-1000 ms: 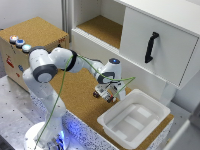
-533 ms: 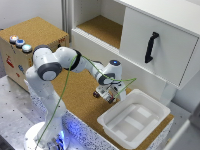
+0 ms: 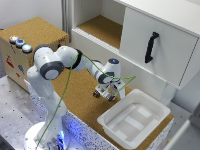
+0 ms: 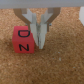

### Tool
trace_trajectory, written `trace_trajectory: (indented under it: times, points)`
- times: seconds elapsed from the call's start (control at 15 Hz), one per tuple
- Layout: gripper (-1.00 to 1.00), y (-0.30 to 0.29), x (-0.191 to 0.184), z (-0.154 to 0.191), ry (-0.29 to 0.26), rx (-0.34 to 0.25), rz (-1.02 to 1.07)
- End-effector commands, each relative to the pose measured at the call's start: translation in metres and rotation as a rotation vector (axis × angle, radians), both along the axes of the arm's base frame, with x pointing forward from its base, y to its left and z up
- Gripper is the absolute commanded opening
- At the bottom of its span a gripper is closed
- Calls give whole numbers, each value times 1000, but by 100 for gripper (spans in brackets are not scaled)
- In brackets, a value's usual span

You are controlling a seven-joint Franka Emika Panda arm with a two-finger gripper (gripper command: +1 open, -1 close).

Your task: Push the pink block to the left

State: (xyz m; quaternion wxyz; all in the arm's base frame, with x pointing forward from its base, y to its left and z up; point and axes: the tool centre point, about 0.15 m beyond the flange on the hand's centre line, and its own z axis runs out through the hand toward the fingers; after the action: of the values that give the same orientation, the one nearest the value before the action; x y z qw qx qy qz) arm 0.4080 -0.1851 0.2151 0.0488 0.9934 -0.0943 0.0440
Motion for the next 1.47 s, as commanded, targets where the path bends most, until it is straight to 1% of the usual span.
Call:
trace_trajectory:
  times: [0.0,0.4,0.73,0.93,1.4]
  points:
    - [-100,29,27,-11,36,15,33]
    - [-100,60,37,-10,36,19,77]
    - [-100,94,45,-7,31,51,96]
    - [-100,113,50,-4,25,56,126]
    - [-100,166,68,-10,23,91,192]
